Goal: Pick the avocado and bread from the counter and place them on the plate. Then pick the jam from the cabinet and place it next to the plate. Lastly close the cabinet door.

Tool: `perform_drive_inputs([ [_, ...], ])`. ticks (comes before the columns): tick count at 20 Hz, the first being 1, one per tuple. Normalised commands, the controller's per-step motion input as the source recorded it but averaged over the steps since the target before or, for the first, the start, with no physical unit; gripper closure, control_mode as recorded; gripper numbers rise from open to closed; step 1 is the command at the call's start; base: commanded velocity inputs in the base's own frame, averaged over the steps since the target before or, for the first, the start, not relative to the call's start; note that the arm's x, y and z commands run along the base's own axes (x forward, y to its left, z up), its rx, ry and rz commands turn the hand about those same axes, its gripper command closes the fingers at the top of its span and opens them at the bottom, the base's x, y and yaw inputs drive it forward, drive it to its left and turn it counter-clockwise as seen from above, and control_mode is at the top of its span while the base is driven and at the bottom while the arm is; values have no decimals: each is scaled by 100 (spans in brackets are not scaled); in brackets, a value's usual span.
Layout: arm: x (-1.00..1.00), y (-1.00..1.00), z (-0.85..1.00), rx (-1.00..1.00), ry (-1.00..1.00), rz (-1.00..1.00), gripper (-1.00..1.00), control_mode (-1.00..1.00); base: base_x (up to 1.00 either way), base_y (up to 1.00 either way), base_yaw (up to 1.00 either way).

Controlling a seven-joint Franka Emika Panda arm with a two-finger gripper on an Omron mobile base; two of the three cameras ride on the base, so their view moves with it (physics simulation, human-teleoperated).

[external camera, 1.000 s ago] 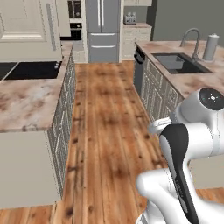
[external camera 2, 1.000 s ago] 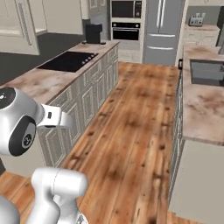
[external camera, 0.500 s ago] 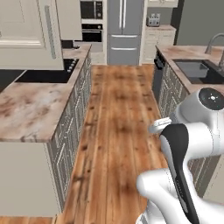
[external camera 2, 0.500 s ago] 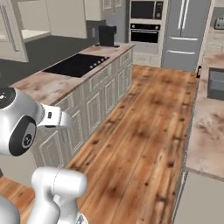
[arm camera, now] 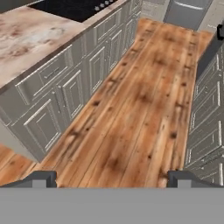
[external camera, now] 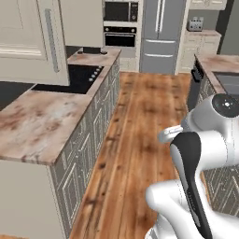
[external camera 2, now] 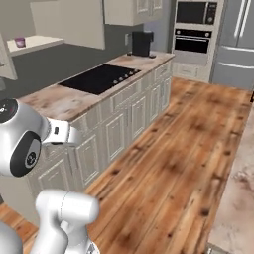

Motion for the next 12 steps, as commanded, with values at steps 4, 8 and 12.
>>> perform_drive_inputs([
  [4, 0, 0, 0, 0, 0, 0, -100, 100, 52, -50, 31],
  [8, 0, 0, 0, 0, 0, 0, -100, 100, 54, -51, 31],
  [12, 0, 0, 0, 0, 0, 0, -100, 100, 48, -54, 33],
])
